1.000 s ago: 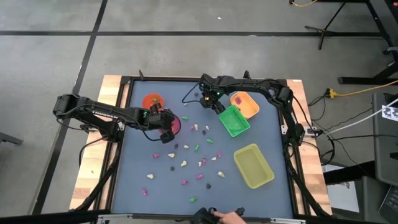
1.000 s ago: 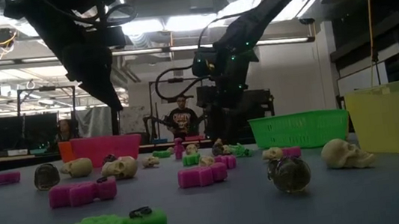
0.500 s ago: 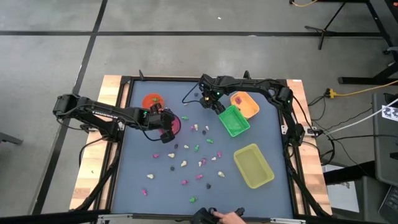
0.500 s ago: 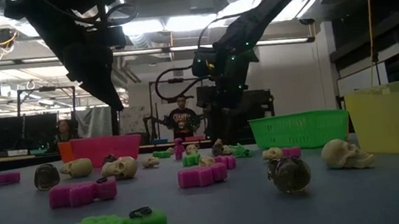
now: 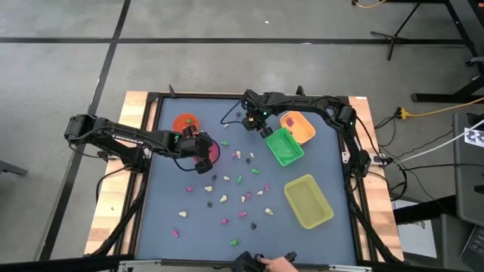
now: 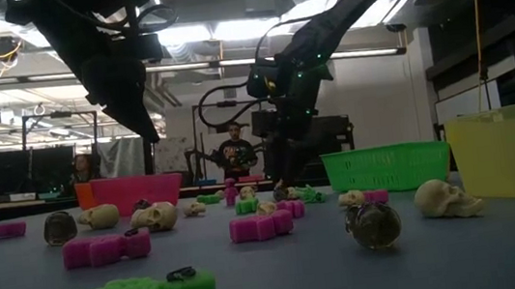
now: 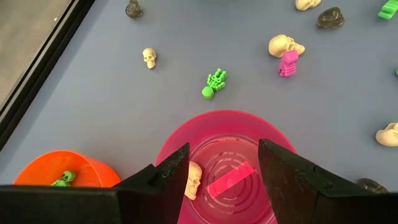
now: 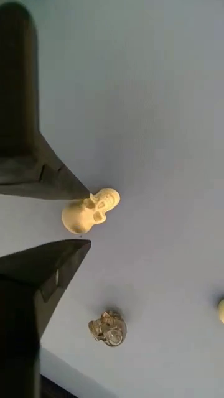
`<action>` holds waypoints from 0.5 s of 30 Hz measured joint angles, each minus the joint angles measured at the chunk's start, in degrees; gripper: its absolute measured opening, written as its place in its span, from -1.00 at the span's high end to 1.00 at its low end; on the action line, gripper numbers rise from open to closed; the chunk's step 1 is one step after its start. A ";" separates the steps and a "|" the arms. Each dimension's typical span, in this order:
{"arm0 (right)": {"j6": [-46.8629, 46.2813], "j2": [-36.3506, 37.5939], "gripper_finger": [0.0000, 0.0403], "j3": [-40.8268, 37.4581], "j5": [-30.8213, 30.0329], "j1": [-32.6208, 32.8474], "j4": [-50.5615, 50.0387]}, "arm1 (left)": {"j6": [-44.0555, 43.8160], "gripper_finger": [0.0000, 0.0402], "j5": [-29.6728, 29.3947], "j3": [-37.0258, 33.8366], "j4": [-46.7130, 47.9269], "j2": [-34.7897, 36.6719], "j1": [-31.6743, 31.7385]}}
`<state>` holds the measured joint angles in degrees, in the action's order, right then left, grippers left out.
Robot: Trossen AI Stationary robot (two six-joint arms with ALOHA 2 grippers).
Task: Sort Halloween decoration
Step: Put the white skull toy into the pink bin
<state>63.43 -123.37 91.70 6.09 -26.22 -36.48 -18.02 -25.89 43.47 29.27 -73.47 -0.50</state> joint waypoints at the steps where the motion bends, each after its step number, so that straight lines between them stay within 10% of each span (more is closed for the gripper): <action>1: -0.01 0.00 0.49 0.00 0.07 0.00 -0.13 | 0.00 0.13 0.00 0.01 -0.01 0.00 -0.01; 15: -0.56 0.12 0.59 0.04 -0.31 1.57 -3.91 | 0.00 0.13 0.00 0.01 -0.01 0.00 -0.01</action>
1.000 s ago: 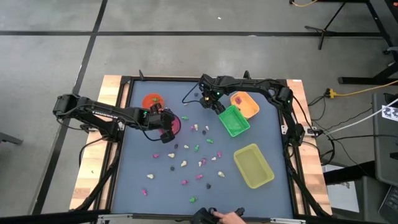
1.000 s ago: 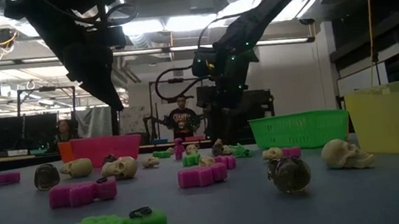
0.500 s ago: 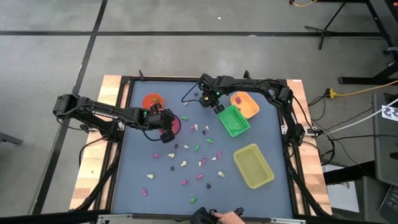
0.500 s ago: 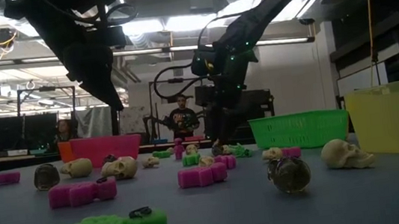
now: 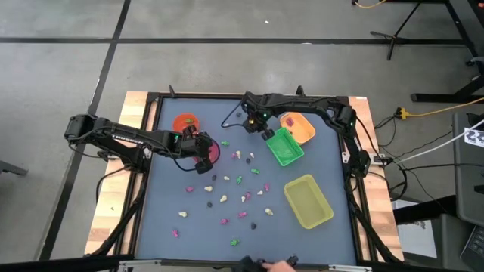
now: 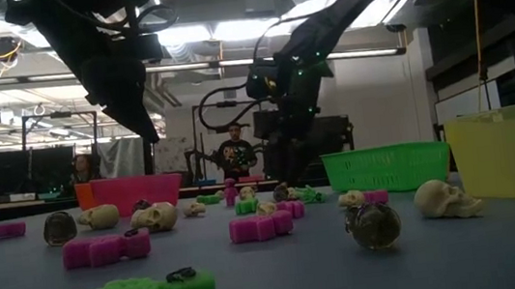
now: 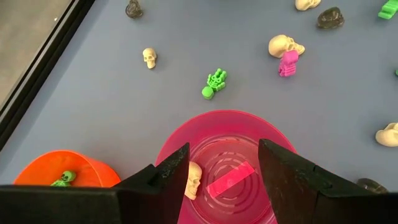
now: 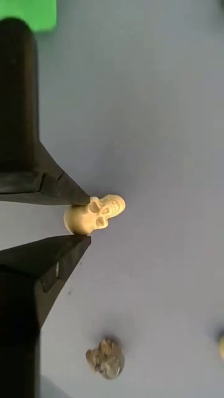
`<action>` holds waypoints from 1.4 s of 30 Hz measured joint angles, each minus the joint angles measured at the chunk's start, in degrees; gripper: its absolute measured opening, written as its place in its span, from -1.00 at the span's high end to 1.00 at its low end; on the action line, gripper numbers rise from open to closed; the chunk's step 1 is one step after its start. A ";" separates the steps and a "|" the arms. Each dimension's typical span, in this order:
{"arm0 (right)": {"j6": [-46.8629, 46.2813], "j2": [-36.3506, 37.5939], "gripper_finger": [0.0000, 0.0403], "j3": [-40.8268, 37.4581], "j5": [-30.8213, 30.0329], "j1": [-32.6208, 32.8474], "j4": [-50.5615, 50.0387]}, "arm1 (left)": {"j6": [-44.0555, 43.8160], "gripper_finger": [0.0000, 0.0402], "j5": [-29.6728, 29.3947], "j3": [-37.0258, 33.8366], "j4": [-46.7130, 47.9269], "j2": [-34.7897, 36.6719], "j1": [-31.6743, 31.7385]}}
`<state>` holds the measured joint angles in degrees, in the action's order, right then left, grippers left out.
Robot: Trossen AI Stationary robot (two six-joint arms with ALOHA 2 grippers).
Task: Sort Halloween decoration
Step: Put the white skull toy into the pink bin
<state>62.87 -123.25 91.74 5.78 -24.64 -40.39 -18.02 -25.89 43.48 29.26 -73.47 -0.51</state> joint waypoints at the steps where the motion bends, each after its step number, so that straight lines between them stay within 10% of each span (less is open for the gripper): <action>1: -0.04 0.02 0.59 0.00 -0.02 0.23 -0.52 | 0.00 0.13 0.00 0.00 0.00 0.00 0.00; 42: -1.12 -0.26 0.59 2.04 -1.74 3.31 -6.06 | 0.15 0.13 0.02 0.00 0.00 0.00 0.00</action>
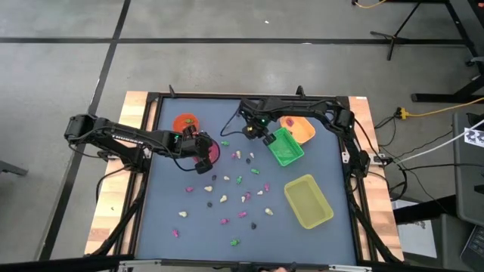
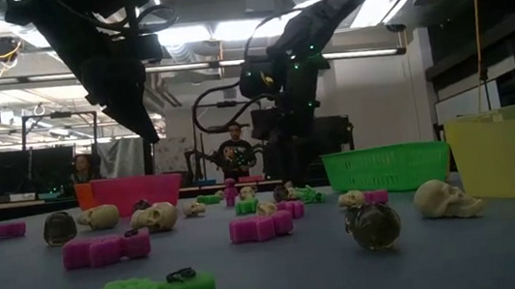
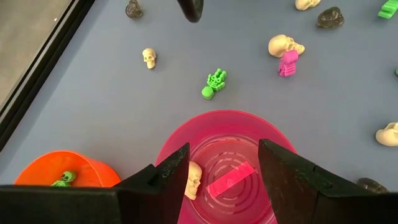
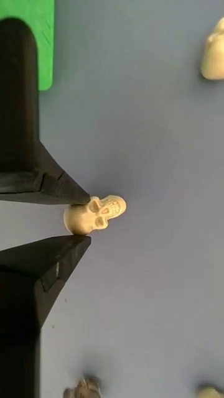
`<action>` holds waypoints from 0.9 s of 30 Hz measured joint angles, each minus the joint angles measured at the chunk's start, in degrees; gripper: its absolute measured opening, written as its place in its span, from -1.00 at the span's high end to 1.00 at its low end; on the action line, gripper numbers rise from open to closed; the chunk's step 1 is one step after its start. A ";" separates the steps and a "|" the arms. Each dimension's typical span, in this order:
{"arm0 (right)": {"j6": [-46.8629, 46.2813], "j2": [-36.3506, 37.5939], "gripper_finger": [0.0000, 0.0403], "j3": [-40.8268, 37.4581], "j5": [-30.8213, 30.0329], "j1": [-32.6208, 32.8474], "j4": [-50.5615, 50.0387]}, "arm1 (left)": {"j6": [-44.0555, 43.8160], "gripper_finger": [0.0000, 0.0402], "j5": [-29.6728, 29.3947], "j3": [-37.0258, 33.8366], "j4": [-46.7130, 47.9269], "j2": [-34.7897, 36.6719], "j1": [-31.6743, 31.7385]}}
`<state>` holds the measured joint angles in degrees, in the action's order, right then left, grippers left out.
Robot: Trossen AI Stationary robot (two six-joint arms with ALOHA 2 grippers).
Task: Sort Halloween decoration
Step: Put the white skull toy into the pink bin
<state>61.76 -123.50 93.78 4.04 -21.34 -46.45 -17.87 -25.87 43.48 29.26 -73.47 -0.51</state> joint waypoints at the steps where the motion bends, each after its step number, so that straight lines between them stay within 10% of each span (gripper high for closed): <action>1: 0.00 0.00 0.59 0.36 -0.10 0.00 -0.37 | 0.00 0.13 0.00 0.00 0.00 0.00 0.02; 27: 2.03 0.13 0.59 1.02 -15.19 7.62 0.33 | 3.43 0.13 7.37 19.39 14.69 0.00 -2.57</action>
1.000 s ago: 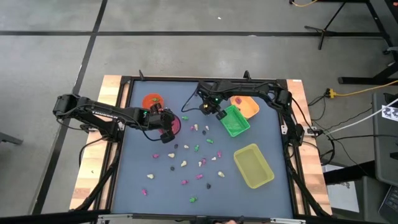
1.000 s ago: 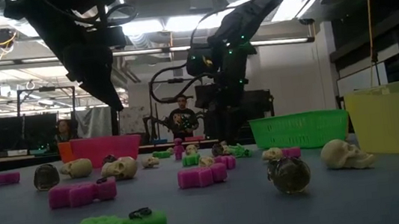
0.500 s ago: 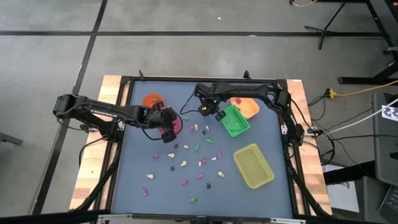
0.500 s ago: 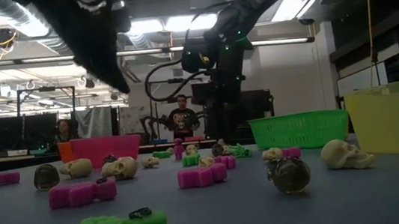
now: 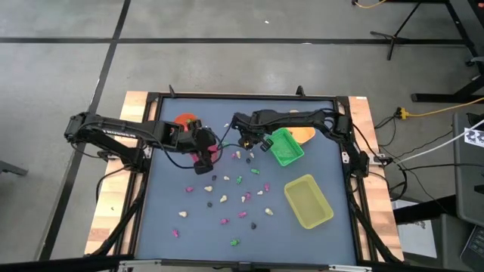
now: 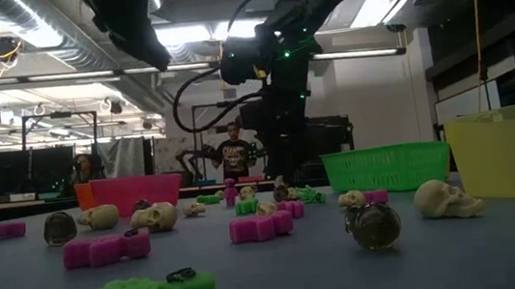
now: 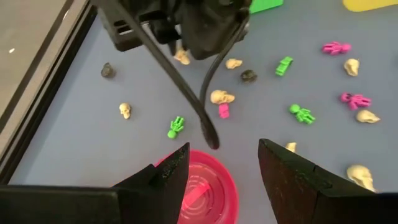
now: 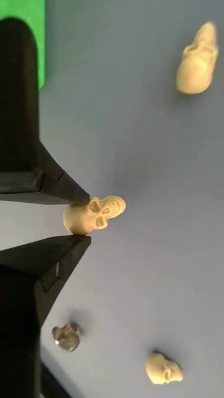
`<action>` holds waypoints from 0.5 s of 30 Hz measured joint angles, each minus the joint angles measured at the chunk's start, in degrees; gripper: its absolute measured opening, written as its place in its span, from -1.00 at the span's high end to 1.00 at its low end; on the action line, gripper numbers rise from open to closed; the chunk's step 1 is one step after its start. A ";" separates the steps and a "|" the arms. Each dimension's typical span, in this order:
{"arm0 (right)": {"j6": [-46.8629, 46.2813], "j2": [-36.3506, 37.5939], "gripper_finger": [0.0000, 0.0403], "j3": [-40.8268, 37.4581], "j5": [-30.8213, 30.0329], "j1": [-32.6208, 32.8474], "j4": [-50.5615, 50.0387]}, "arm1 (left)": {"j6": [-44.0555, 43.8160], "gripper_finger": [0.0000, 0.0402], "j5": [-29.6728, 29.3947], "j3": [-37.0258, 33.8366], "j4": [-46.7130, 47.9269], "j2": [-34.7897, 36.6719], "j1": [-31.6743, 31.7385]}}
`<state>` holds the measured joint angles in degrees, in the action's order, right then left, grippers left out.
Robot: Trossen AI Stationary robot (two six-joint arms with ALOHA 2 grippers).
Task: Sort Halloween decoration
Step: Put the white skull toy into the pink bin
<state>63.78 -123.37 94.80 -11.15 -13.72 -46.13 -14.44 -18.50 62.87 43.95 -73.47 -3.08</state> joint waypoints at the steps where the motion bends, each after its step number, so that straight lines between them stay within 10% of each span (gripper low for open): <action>1: 0.63 0.02 0.59 0.02 -0.73 0.00 0.00 | -0.02 0.13 0.00 0.00 0.06 0.00 -0.39; 15: 0.62 4.17 0.59 0.09 3.32 -0.11 5.39 | -0.39 0.13 -0.01 0.00 0.54 0.00 -4.37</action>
<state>64.41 -119.20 94.89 -7.83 -13.82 -40.74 -14.83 -18.52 62.87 44.49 -73.47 -7.45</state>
